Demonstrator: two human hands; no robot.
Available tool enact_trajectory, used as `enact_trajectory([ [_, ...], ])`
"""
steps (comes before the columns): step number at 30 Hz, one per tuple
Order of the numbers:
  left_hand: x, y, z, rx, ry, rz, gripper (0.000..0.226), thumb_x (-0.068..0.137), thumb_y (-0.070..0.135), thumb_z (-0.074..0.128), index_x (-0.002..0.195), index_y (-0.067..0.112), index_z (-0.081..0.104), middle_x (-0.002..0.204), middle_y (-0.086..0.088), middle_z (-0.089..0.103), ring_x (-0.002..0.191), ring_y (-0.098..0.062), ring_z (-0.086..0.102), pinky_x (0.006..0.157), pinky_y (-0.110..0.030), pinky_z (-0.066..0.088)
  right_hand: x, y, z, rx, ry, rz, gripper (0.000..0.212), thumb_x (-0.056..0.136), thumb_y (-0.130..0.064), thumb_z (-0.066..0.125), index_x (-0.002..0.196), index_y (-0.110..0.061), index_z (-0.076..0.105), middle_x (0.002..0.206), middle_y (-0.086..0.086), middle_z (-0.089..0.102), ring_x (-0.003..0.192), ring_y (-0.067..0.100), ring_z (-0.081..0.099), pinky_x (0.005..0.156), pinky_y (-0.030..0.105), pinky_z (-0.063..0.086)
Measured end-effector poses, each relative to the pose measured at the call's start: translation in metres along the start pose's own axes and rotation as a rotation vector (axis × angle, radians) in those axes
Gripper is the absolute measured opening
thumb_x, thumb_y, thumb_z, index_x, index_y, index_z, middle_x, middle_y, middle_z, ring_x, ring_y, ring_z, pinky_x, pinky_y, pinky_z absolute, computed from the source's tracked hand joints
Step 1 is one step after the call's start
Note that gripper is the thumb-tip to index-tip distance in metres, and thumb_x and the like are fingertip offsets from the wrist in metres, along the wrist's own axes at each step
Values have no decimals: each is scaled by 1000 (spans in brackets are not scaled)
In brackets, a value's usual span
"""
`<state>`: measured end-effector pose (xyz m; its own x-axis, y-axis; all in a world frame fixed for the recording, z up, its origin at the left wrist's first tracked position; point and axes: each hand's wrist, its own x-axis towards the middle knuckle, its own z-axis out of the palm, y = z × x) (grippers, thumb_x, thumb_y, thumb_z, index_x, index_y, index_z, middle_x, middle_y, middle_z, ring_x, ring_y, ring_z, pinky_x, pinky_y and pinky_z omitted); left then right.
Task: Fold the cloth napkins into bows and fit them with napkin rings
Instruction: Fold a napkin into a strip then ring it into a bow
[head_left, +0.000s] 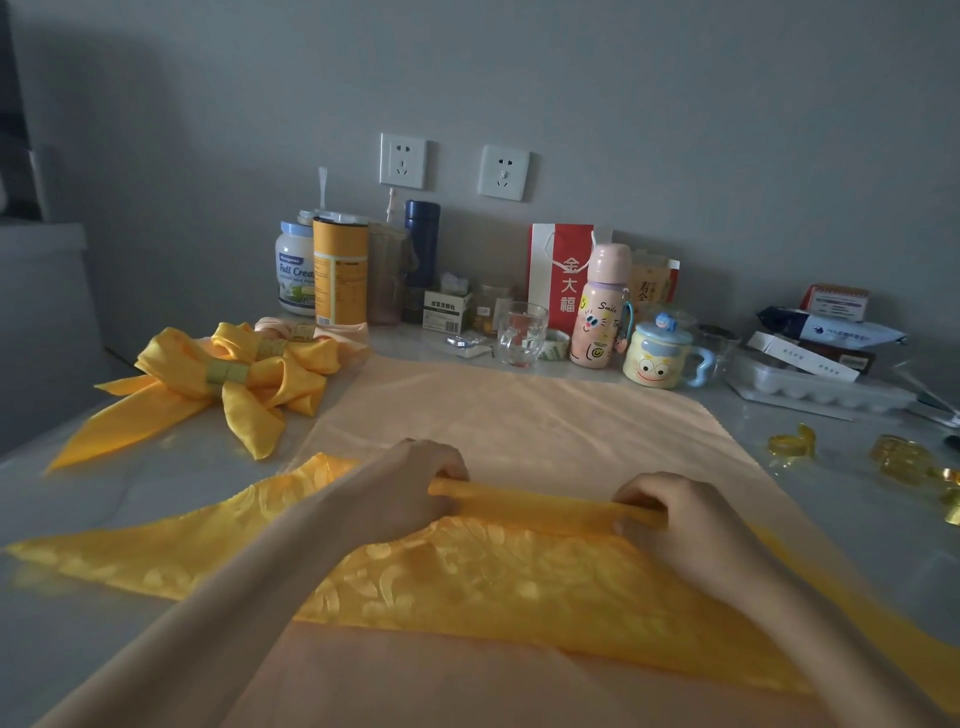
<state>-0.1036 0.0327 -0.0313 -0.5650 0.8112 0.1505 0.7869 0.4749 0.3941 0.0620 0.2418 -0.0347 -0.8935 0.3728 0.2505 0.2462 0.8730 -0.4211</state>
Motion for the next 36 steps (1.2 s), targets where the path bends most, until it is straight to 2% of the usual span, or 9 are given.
enact_trajectory([
  [5,-3,5,11,136,204,87,17,89,18,57,106,21,56,107,10,59,98,-14,56,73,-21,29,-4,-9,-1,-55,70,-32,19,80,-10,65,74,-24,53,77,-11,56,72,3,53,63,20,45],
  [9,-3,11,7,134,100,34,24,88,44,56,103,24,56,107,11,57,101,-11,52,83,-24,34,-7,-15,-3,-158,-6,-75,24,80,-12,62,73,-28,45,82,-12,50,76,1,46,65,17,39],
  [12,-1,17,10,205,88,-23,39,91,56,41,97,24,62,107,8,57,101,-13,51,92,-30,35,-10,-21,-6,-243,-102,-71,3,84,-24,57,81,-23,55,91,-11,51,85,5,49,74,21,43],
  [15,0,20,20,272,144,-17,34,94,50,41,98,22,59,111,6,55,109,-15,48,98,-30,33,-9,-28,-3,-256,-50,-31,36,93,-37,47,63,-18,52,82,-6,52,73,9,53,65,23,41],
  [18,1,21,28,230,152,23,31,98,40,40,125,27,48,134,9,47,131,-13,35,109,-31,21,-4,-35,6,-436,39,-19,46,97,-43,39,56,-21,38,74,-7,45,75,14,53,65,26,35],
  [21,3,25,35,292,27,56,38,102,26,29,139,31,36,151,11,27,144,-9,10,117,-40,2,2,-44,18,-342,67,-112,24,98,-39,39,94,-24,56,108,-6,54,112,13,48,89,23,33],
  [24,2,25,39,343,-20,58,42,103,23,22,144,30,28,155,10,19,145,-9,3,116,-44,-3,3,-51,36,-242,-151,-148,46,102,-38,25,146,-24,26,154,-3,23,142,11,17,111,21,11],
  [32,4,12,38,212,-100,-41,51,102,40,16,150,25,12,158,7,2,145,-10,-2,116,-32,-6,-4,-30,35,-294,-358,-3,95,67,-75,-15,149,-29,-5,157,-9,-11,144,8,-11,116,28,-7],
  [36,5,10,29,23,-152,-21,44,103,32,23,146,30,25,158,8,5,144,-5,-3,116,-29,-7,-7,-6,22,-245,-323,20,75,86,-68,-1,150,-28,5,157,-13,-4,143,2,-7,112,18,-6],
])
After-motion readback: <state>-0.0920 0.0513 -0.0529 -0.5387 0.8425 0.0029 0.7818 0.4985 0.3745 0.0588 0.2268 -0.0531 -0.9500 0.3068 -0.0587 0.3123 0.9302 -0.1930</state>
